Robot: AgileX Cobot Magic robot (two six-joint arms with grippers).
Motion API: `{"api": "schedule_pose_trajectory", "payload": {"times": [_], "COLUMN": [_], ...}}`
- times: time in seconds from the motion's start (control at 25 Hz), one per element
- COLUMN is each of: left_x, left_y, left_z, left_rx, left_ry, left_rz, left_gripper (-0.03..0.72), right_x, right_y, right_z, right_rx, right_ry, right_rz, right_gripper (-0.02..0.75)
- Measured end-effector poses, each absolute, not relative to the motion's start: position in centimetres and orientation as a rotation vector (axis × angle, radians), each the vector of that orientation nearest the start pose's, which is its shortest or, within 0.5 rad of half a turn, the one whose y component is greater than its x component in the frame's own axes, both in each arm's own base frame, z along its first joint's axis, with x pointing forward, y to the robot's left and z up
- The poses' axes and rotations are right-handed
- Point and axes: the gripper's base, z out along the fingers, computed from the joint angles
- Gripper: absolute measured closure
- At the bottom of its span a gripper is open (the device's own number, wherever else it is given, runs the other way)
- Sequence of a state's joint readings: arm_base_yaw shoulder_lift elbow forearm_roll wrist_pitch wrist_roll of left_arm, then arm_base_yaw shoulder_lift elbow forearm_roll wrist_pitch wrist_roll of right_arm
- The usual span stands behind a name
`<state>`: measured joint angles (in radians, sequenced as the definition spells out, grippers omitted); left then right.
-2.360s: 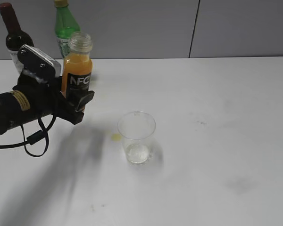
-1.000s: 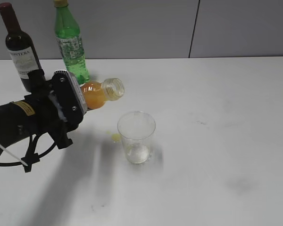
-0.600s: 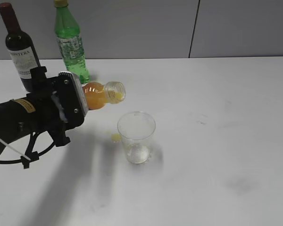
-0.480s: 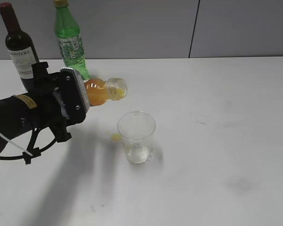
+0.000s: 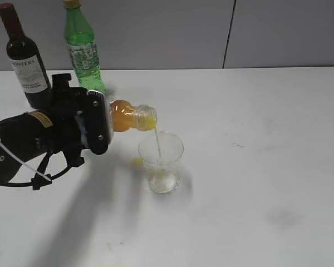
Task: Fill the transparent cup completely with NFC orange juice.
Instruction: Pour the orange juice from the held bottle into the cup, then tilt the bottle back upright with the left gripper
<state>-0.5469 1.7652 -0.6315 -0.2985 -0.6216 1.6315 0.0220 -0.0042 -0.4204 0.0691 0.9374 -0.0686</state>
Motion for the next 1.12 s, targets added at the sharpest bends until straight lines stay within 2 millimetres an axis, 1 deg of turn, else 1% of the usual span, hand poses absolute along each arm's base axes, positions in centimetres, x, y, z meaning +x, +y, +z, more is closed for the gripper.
{"api": "schedule_pose_trajectory", "payload": {"times": [0.16, 0.68, 1.12], "left_x": [28.27, 28.53, 28.70], "left_y": [-15.37, -15.46, -15.37], "left_z": [14.34, 14.58, 14.87], "left_rx": [1.680, 1.753, 1.758], "left_ry": [1.257, 1.145, 1.096], "left_rz": [0.716, 0.810, 0.874], "left_gripper": [0.210, 0.210, 0.210], "right_x": [0.79, 0.79, 0.79], "right_y": [0.53, 0.53, 0.53], "right_z": [26.49, 26.49, 26.49], "right_rx": [-0.085, -0.085, -0.085], "right_ry": [1.993, 1.993, 1.993], "right_rz": [0.053, 0.053, 0.053], "right_gripper": [0.150, 0.150, 0.150]}}
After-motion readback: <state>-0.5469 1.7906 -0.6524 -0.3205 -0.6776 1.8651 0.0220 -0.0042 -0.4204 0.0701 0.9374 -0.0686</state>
